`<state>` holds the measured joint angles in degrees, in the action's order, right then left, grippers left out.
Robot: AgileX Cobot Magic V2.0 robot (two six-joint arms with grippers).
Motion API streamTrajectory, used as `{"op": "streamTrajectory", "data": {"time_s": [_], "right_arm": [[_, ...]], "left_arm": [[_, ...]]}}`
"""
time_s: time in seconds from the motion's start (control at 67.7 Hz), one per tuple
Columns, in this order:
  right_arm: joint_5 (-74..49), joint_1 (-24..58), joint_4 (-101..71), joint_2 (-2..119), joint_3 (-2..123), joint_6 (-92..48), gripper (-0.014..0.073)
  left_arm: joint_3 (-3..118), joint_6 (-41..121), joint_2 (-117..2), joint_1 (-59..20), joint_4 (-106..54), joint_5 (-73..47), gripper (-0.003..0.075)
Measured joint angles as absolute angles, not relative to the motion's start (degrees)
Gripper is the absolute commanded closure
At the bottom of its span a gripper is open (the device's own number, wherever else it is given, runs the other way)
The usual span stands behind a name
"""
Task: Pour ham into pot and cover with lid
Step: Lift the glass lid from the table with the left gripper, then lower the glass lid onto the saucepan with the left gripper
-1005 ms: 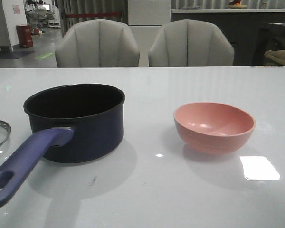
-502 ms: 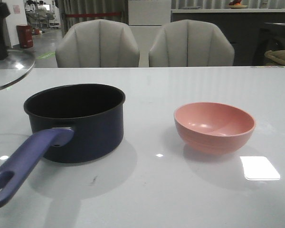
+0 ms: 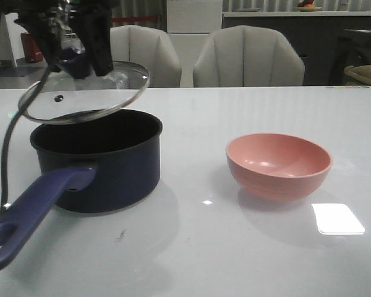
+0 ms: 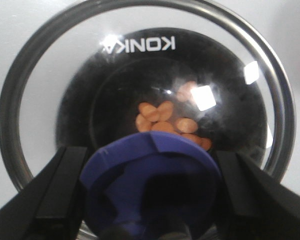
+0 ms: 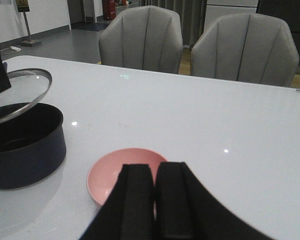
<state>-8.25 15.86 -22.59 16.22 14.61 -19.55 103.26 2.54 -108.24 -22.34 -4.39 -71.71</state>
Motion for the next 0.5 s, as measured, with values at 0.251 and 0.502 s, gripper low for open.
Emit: {"op": "streamTrajectory", "data": {"time_s": [0.251, 0.502], "right_arm": [[-8.25, 15.86, -22.59, 16.22, 14.61, -19.55, 0.0424], [-8.25, 15.86, -22.59, 16.22, 14.61, -19.55, 0.0424]], "left_arm": [[103.59, 2.54, -111.08, -23.93, -4.14, -71.71, 0.0481], [103.62, 2.54, -110.76, -23.93, -3.91, -71.71, 0.0481]]}}
